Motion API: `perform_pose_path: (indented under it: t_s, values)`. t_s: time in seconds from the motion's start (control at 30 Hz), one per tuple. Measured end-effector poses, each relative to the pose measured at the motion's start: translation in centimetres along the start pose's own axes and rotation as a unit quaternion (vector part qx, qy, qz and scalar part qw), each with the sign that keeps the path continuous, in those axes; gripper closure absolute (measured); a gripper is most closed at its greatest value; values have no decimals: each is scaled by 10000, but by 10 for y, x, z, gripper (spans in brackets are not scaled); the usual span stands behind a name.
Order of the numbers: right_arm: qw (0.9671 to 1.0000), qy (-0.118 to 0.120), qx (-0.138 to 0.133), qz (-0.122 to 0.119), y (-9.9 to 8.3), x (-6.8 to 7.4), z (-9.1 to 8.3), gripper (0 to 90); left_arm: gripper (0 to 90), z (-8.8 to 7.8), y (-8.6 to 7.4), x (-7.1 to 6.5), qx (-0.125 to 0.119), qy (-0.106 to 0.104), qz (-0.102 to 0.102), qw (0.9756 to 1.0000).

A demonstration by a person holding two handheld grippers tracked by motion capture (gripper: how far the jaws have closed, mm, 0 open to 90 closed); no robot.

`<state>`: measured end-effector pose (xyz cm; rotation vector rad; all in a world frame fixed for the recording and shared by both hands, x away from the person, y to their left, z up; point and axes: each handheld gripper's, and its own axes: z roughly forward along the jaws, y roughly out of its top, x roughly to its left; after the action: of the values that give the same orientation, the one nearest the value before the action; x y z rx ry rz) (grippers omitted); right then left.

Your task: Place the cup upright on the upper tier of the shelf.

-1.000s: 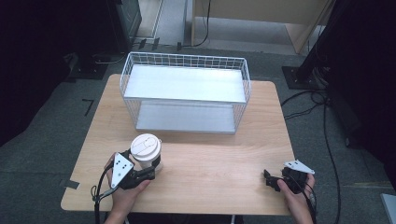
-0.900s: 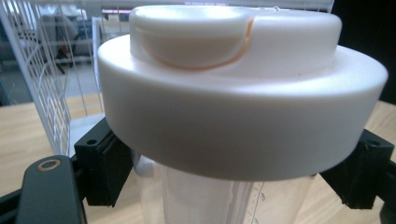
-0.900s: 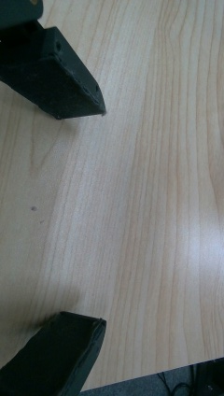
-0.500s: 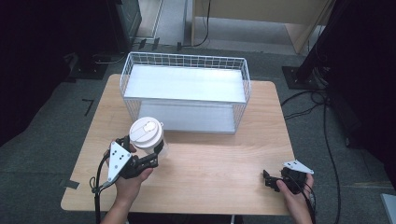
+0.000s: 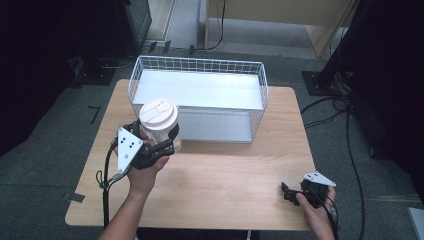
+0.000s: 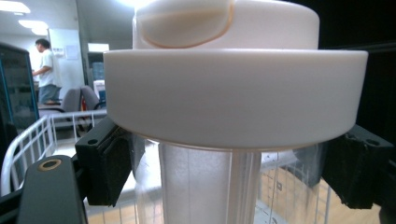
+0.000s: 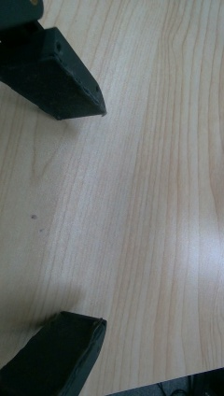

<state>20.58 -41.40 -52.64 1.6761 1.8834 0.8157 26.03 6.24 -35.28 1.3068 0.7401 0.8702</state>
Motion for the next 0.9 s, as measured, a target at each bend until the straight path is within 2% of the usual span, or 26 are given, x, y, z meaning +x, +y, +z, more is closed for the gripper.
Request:
perform_pose_path:
  t_s: [0.2,0.5,0.7,0.73,0.8,0.9]
  values:
    - [10000,10,-14,7,0,0,0,5,158,19,21,-5,-108,13,97,9999]
    - [10000,7,-15,3,0,0,0,5,158,48,34,-5,-91,126,154,9998]
    - [10000,11,-20,-1,0,0,0,5,158,79,45,-2,-76,256,253,9993]
    - [10000,11,-20,-1,0,0,0,5,158,79,45,-2,-76,256,253,9993]
    - [10000,35,-23,2,0,-1,0,6,158,93,48,2,-54,286,155,9995]
    - [10000,62,-36,-6,0,-1,0,6,158,102,50,7,-57,354,148,9992]
